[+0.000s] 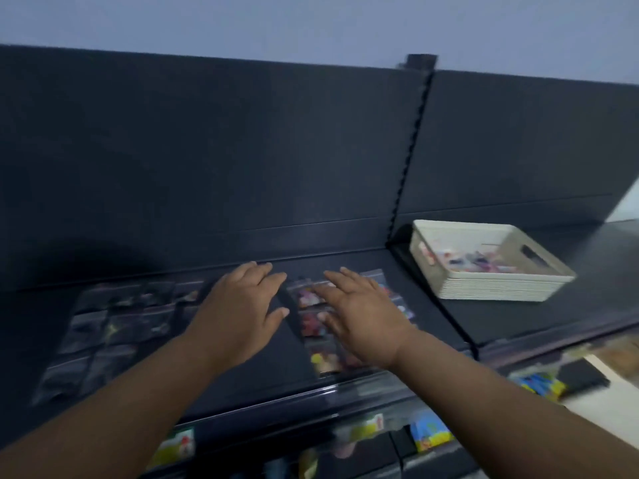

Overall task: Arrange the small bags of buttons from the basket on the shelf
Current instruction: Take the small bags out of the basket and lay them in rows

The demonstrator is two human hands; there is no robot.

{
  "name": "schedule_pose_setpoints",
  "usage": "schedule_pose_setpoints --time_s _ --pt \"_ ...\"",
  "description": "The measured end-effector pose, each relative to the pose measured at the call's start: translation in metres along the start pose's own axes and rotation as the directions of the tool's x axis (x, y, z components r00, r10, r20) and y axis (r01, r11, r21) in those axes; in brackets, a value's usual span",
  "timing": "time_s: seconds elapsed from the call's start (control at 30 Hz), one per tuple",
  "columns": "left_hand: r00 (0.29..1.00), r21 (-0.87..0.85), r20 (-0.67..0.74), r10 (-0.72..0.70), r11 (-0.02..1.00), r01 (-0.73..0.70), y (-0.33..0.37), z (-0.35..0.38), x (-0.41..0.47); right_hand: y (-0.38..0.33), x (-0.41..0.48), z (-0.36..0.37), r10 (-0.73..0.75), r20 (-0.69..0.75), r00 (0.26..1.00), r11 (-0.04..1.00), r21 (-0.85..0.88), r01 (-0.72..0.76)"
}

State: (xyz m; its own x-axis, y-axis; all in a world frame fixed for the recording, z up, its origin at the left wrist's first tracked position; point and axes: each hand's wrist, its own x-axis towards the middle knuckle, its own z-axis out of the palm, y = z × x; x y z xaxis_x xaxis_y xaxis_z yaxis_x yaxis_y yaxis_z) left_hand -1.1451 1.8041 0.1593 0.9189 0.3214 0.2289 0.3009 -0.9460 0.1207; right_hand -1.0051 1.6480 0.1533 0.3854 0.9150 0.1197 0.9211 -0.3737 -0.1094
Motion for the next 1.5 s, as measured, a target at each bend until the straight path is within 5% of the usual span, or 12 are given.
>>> schedule_pose_setpoints --time_s 0.43,0.77,1.0,1.2,1.37,1.5 --pt "0.992 -0.138 0.032 0.123 0.983 -0.117 0.227 0.034 0.142 0.243 -0.103 -0.061 0.23 -0.08 0.97 0.973 0.035 -0.228" --pt "0.972 -0.264 0.213 0.101 0.964 -0.043 0.259 0.07 0.242 0.341 -0.09 -0.085 0.468 -0.08 0.88 0.867 0.235 -0.439" --pt "0.935 -0.397 0.352 0.05 0.912 0.101 0.28 0.104 0.285 0.384 -0.067 -0.084 0.507 0.094 0.857 0.827 0.225 -0.515" --pt "0.889 -0.348 0.458 -0.007 0.919 0.186 0.296 0.123 0.3 0.405 -0.03 -0.065 0.39 0.341 0.856 0.871 0.166 -0.463" --pt "0.872 -0.375 0.49 0.003 0.904 0.207 0.313 0.132 0.31 0.415 -0.012 -0.055 0.251 0.556 0.793 0.968 -0.119 -0.222" --pt "0.845 -0.384 0.533 0.038 0.901 0.202 0.334 0.145 0.322 0.426 -0.005 -0.041 0.169 0.575 0.801 0.982 -0.167 -0.087"
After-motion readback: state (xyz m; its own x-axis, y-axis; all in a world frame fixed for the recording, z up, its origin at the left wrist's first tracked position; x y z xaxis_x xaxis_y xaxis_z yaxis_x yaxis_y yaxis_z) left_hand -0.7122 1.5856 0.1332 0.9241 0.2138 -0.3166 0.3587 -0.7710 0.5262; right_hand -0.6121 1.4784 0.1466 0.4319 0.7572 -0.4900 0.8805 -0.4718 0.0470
